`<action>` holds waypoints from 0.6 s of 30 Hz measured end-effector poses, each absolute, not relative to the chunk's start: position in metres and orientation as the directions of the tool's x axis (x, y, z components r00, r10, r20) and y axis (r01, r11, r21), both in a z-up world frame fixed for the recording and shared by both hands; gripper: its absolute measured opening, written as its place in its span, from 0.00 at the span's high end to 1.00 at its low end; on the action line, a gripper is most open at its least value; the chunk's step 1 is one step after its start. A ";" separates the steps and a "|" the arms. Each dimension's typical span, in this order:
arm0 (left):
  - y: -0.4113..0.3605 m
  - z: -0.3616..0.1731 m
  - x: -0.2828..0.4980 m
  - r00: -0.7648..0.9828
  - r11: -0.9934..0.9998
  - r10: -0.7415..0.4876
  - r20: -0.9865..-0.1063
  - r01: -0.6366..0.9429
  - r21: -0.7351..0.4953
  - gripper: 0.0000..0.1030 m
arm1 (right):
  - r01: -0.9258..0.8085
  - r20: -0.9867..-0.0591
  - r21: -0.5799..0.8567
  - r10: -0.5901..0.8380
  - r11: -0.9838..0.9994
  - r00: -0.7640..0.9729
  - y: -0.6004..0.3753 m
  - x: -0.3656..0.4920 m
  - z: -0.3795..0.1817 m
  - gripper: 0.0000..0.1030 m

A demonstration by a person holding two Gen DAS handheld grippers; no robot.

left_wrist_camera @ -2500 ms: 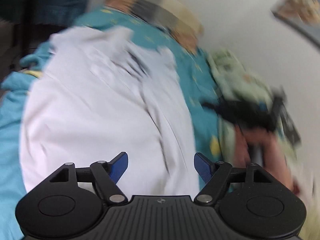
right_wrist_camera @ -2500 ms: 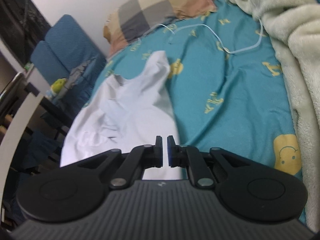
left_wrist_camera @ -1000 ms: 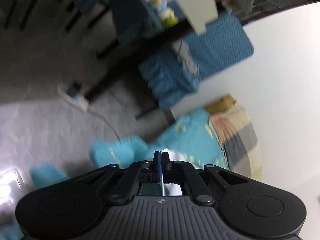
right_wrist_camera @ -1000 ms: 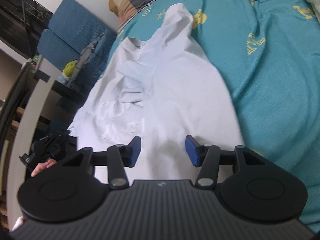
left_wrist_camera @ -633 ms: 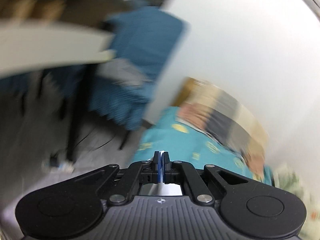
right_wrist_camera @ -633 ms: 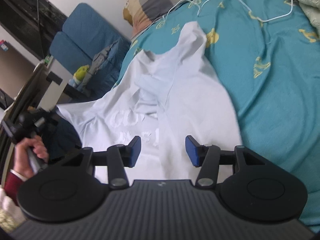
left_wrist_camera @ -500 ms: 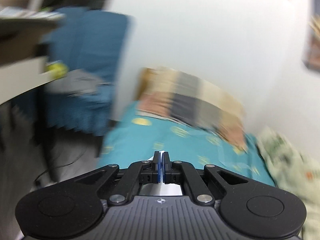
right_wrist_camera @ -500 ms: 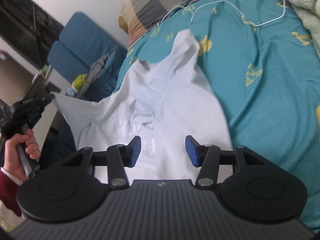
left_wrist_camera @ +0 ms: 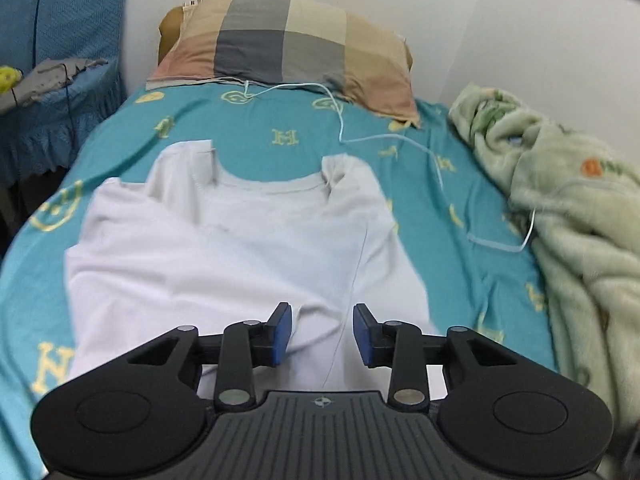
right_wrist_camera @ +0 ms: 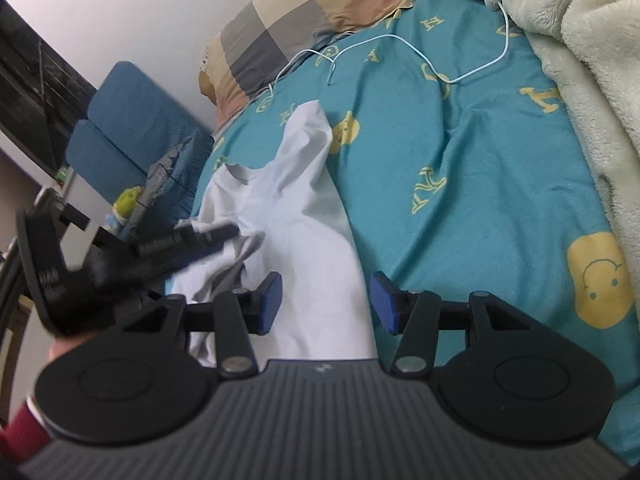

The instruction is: Fold clothes

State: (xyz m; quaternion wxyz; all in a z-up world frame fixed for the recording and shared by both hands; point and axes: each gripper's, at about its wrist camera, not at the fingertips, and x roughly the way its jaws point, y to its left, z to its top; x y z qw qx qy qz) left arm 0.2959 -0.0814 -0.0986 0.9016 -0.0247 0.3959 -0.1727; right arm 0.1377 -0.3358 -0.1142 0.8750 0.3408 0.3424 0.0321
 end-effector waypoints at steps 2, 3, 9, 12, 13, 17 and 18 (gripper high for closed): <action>-0.065 -0.090 0.274 0.641 0.945 -0.312 -0.701 0.284 -0.161 0.55 | 0.162 -0.566 0.621 0.295 0.767 0.770 -0.336 0.138 -0.112 0.49; -0.055 -0.084 0.259 0.655 0.950 -0.298 -0.695 0.276 -0.147 0.51 | 0.154 -0.559 0.622 0.298 0.768 0.774 -0.336 0.137 -0.111 0.49; -0.024 -0.052 0.157 0.733 0.980 -0.166 -0.659 0.200 -0.025 0.50 | 0.046 -0.501 0.604 0.334 0.795 0.798 -0.323 0.137 -0.100 0.49; -0.011 -0.047 0.123 0.741 0.982 -0.152 -0.654 0.186 -0.017 0.50 | -0.050 -0.473 0.566 0.374 0.823 0.798 -0.306 0.132 -0.093 0.49; -0.005 -0.045 0.115 0.746 0.984 -0.152 -0.648 0.173 -0.031 0.49 | -0.085 -0.458 0.555 0.389 0.828 0.800 -0.300 0.129 -0.089 0.49; 0.015 -0.042 0.095 0.749 0.983 -0.185 -0.636 0.149 -0.110 0.49 | -0.206 -0.401 0.508 0.441 0.837 0.803 -0.277 0.116 -0.074 0.49; 0.018 -0.041 0.092 0.750 0.980 -0.197 -0.631 0.158 -0.119 0.49 | -0.226 -0.390 0.496 0.448 0.839 0.804 -0.271 0.114 -0.072 0.49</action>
